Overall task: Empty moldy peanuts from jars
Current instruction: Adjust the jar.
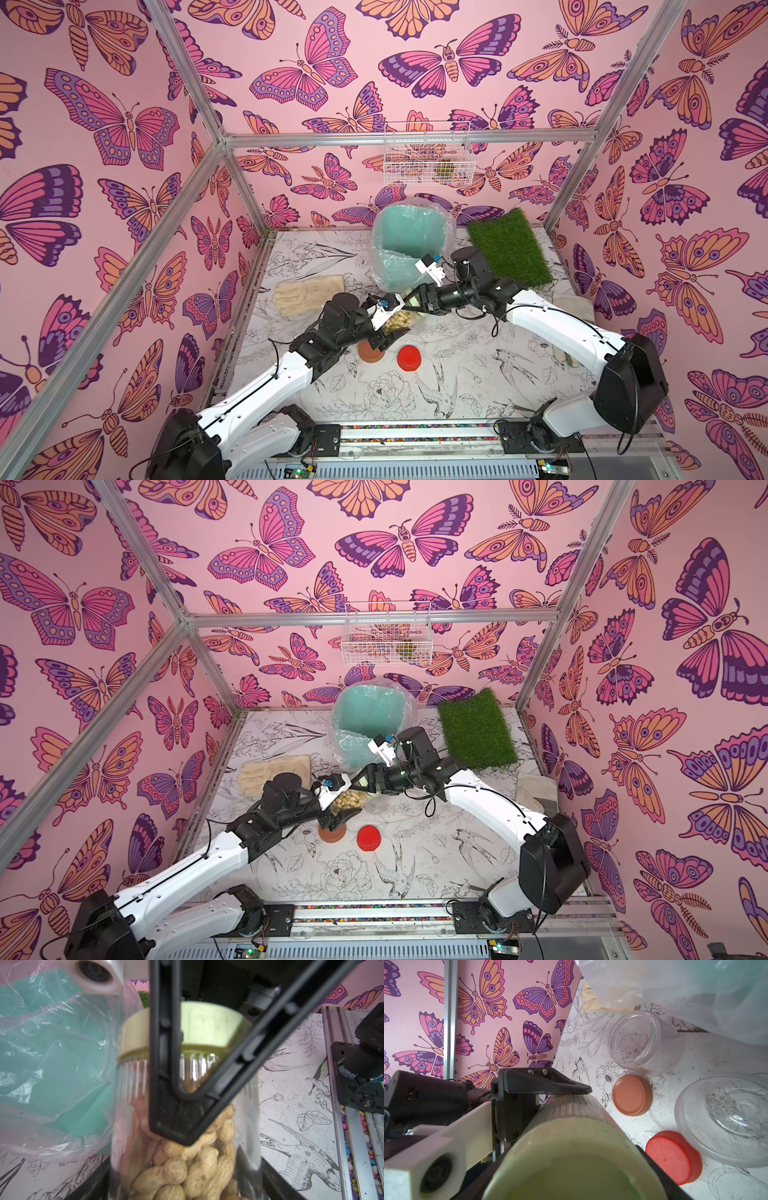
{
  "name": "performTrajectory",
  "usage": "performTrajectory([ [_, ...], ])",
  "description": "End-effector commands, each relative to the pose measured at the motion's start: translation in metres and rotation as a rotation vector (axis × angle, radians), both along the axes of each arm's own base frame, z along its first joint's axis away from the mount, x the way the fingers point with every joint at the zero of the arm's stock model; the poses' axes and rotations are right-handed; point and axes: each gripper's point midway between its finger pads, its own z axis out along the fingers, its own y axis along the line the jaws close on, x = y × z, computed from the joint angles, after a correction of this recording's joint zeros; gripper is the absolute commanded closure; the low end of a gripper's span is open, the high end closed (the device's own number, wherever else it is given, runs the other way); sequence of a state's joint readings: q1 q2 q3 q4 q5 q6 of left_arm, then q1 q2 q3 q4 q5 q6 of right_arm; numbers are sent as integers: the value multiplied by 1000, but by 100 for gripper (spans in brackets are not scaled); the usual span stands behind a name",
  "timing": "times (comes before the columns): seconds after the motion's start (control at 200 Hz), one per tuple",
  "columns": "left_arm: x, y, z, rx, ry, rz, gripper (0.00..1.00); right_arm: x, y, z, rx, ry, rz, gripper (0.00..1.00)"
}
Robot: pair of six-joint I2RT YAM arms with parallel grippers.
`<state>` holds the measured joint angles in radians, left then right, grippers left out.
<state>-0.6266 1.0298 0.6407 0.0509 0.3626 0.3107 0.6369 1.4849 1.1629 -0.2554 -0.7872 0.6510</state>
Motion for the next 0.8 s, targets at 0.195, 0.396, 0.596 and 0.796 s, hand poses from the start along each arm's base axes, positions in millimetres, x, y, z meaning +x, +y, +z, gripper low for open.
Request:
performTrajectory([
  [0.195,9,0,11,-27,-37,25,91,-19,16,49,137,-78,134,87],
  [0.396,5,5,20,-67,-58,32,100,-14,1,48,62,-150,60,21],
  [0.596,-1,5,22,-86,-51,0,100,-8,-18,44,-14,-172,23,1],
  [0.796,-3,3,25,-97,-59,-15,100,-8,-26,45,-29,-165,40,1],
])
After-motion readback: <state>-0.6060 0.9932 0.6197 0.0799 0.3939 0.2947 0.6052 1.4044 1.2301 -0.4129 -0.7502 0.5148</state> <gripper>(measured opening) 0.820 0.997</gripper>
